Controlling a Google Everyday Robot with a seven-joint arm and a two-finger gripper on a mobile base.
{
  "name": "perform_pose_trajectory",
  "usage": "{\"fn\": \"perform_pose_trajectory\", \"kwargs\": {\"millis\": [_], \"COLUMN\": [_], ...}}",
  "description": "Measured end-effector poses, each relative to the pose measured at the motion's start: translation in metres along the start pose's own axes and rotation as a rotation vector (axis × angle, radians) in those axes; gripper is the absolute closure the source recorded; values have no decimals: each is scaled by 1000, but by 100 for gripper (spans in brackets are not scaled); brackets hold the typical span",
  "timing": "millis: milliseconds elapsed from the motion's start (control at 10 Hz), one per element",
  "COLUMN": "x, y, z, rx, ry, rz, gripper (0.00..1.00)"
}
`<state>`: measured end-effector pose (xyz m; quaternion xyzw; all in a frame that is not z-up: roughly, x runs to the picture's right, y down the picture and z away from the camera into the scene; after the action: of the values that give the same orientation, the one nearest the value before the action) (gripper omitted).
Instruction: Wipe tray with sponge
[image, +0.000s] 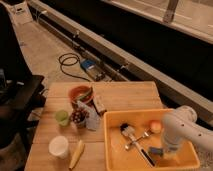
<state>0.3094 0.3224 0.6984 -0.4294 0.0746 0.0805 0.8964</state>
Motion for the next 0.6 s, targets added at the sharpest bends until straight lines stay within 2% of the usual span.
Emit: {"fn": "perform_pose_trajectory", "kwargs": {"millis": [100, 300, 400, 600], "x": [14, 19, 15, 6], "y": [-8, -25, -36, -40], "z": [1, -1, -4, -6], "rx": [7, 30, 41, 48], "ry": [27, 47, 46, 38], "rz": [29, 54, 59, 44], "gripper": [100, 100, 100, 100]}}
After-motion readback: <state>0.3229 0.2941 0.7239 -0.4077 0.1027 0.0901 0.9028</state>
